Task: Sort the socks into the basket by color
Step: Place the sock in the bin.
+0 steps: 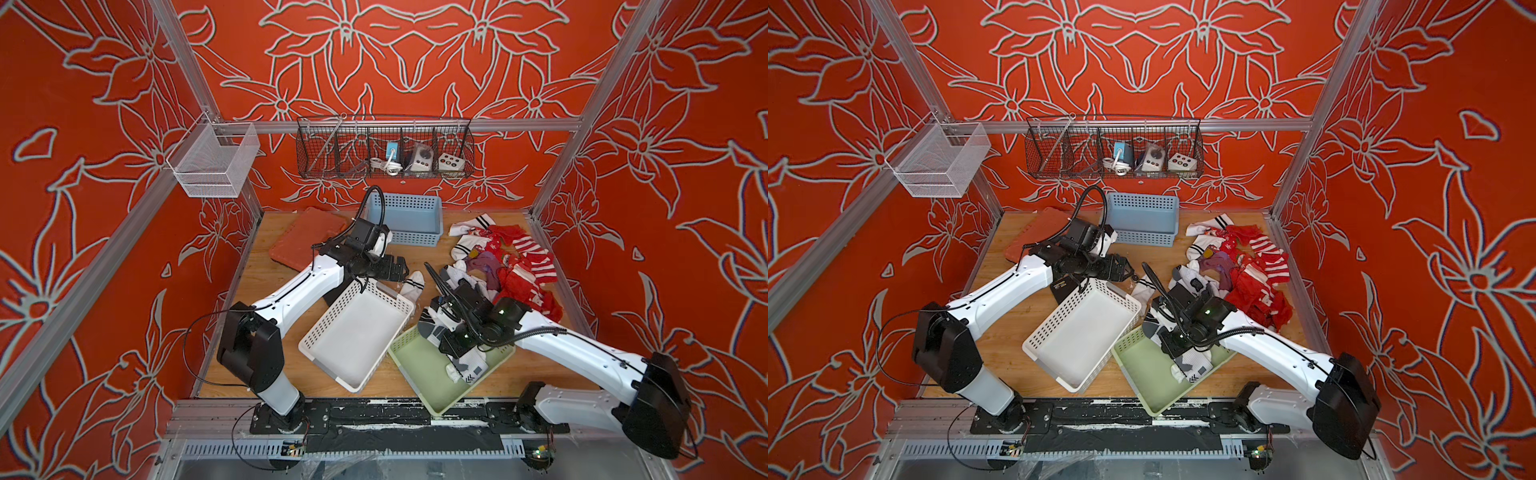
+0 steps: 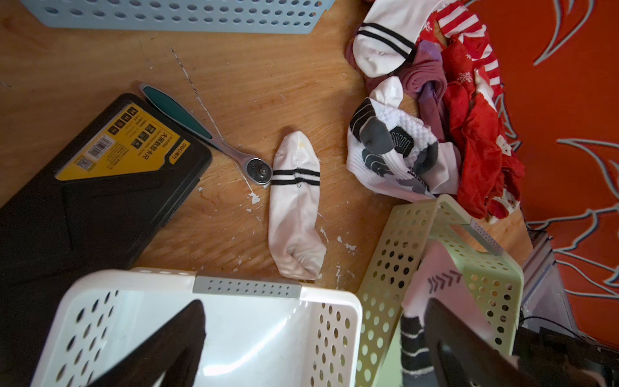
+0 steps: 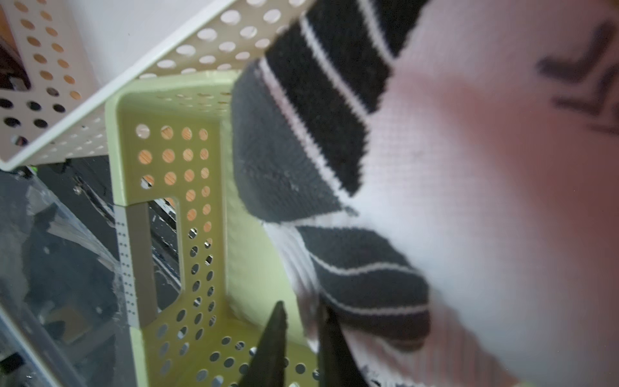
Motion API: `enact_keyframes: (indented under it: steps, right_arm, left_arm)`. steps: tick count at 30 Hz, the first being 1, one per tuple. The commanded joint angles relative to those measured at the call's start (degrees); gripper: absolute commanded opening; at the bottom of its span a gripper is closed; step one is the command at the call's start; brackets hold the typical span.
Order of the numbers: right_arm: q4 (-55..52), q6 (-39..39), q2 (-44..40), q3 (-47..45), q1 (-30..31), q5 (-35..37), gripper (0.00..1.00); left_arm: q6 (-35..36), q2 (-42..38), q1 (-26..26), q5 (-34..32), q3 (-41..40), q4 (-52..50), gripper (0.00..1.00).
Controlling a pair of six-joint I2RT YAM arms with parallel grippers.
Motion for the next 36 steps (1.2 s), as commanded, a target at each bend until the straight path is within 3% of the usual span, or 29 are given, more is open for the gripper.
enact_keyframes:
  steps: [1, 5, 9, 15, 20, 24, 27, 30, 36]
  right_arm:
    - [-2.3, -1.1, -1.8, 4.2, 0.4, -0.6, 0.52]
    - [-6.0, -1.8, -3.3, 9.3, 0.3, 1.2, 0.71]
    - [-7.8, -1.3, -4.0, 12.8, -1.0, 7.8, 0.78]
    - [-5.2, -1.3, -0.1, 13.6, -6.4, 12.9, 0.80]
    - [-3.1, -3.0, 5.4, 12.7, -8.4, 8.9, 0.78]
    - [-2.1, -5.0, 7.9, 10.7, -8.4, 0.1, 0.54]
    - [-2.3, -5.5, 7.4, 9.1, -7.9, -4.3, 0.18]
    - [-2.6, -5.5, 5.9, 7.1, -7.3, -7.0, 0.00]
    - [-1.0, -4.9, 8.7, 3.8, -4.5, -9.4, 0.00]
  left_arm:
    - [0.4, -1.8, -0.3, -0.3, -0.4, 0.2, 0.99]
    - [0.1, -1.6, -0.3, -0.2, -0.4, 0.6, 0.99]
    - [-0.1, -1.8, -0.3, -0.4, -0.4, 0.7, 0.99]
    - [-0.5, -2.1, -0.3, -0.7, -0.6, 0.9, 0.99]
    - [-0.7, -1.9, -0.3, -0.6, -0.5, 1.0, 0.99]
    - [-0.5, -1.2, -0.3, -0.5, -0.1, 1.1, 0.99]
    - [-0.5, -0.3, -0.3, -0.2, 0.4, 1.2, 0.99]
    - [-0.4, 0.7, -0.3, 0.3, 1.0, 1.3, 0.99]
    - [-0.7, 2.9, -0.3, 1.2, 1.8, 2.2, 0.99]
